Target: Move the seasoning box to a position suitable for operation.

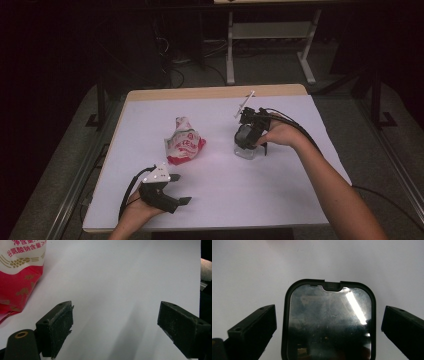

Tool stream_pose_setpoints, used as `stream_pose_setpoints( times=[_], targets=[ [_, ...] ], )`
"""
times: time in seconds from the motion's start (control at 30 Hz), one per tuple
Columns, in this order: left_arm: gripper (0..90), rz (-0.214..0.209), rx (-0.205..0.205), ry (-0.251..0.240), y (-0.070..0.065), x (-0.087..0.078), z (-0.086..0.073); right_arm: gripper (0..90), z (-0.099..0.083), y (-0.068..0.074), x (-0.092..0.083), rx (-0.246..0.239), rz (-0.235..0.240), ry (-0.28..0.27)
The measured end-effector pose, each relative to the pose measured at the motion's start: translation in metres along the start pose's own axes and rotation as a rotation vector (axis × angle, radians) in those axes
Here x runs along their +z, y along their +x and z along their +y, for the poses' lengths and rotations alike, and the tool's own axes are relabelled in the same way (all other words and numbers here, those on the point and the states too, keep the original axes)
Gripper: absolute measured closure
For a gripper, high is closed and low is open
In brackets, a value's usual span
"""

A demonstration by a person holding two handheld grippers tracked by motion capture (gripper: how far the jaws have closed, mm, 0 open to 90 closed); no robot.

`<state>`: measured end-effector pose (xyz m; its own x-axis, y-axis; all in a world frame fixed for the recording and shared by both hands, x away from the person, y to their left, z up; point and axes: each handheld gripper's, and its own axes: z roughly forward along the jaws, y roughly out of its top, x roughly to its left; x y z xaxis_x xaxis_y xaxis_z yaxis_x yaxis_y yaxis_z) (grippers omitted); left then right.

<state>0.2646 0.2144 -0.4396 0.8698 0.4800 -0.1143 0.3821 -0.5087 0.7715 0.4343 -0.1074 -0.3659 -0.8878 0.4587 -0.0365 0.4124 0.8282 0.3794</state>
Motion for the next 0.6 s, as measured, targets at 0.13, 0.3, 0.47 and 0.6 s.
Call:
stream_pose_setpoints(
  times=[0.13,0.3,0.47,0.6],
  targets=[
    [12.6,-0.003,-0.001,0.006,0.000,0.001,0.000,0.0,0.000,-0.003,0.009,0.011,0.014,0.035],
    [12.6,-0.004,0.002,0.004,0.000,0.000,0.000,2.6,0.000,-0.006,0.017,0.010,0.022,0.067],
    [12.6,-0.007,0.004,0.004,-0.001,0.001,0.000,5.5,0.000,-0.007,0.021,0.015,0.039,0.082],
    [12.6,-0.010,0.002,0.004,0.000,0.001,0.000,6.1,-0.001,-0.007,0.025,0.009,0.041,0.102]
  ],
)
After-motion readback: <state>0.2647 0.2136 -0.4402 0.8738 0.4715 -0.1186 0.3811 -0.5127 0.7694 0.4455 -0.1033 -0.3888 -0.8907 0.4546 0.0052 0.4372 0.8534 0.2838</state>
